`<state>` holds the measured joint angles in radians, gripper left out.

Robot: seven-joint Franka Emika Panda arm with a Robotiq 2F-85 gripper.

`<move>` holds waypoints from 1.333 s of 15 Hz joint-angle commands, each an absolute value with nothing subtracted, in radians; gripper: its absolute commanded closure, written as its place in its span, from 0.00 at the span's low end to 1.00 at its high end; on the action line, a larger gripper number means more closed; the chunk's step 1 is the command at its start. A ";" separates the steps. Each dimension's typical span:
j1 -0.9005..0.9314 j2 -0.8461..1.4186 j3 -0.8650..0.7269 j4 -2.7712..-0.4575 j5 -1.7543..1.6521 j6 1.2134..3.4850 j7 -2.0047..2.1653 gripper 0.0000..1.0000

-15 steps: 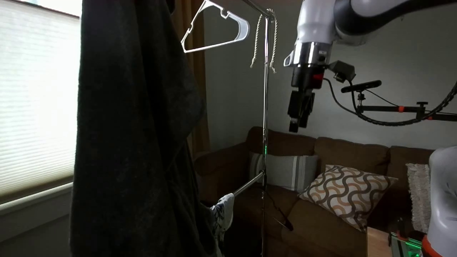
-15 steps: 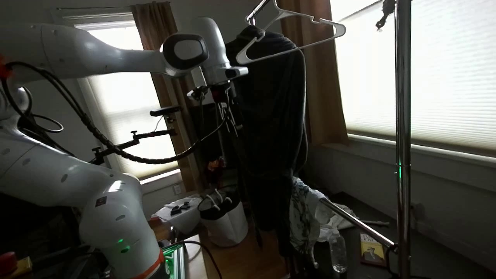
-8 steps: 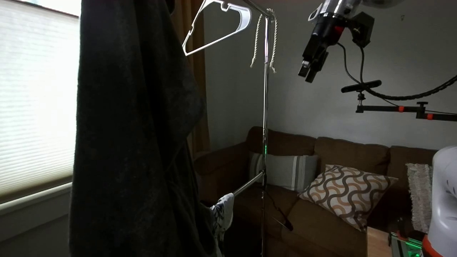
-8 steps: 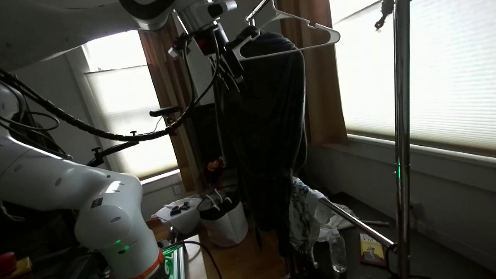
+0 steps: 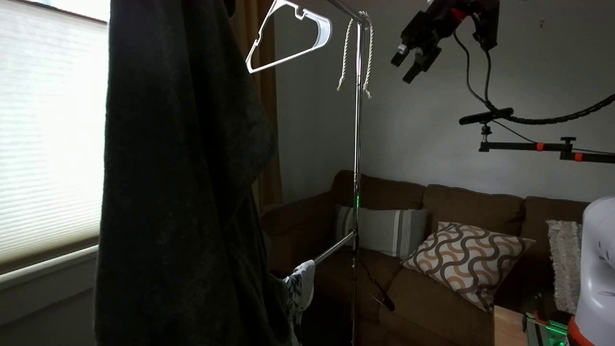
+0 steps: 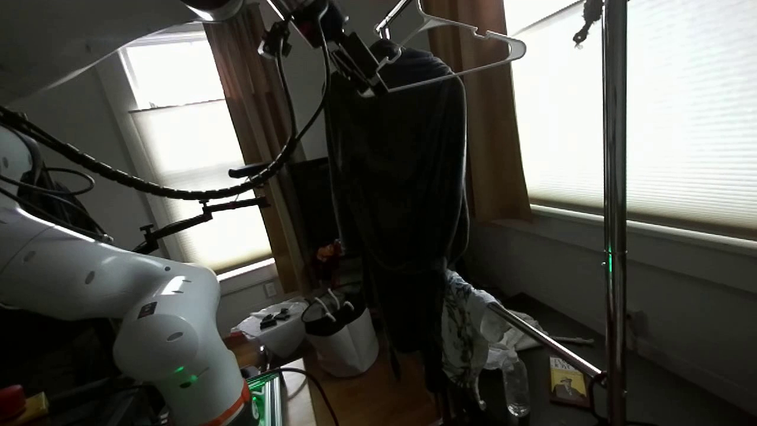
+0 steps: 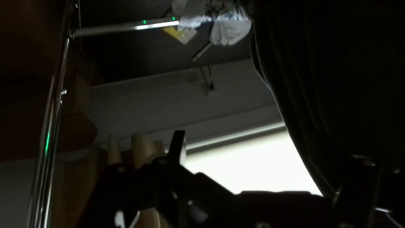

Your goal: Put the white cord on the bottom rail of the stand.

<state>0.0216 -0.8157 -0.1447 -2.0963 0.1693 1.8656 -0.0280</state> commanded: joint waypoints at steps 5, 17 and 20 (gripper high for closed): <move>0.039 -0.655 -0.270 -1.627 0.217 2.010 -0.109 0.00; 0.100 -0.458 -0.348 -1.401 0.196 2.221 -0.437 0.00; 0.085 -0.328 -0.396 -1.264 0.183 2.234 -0.527 0.00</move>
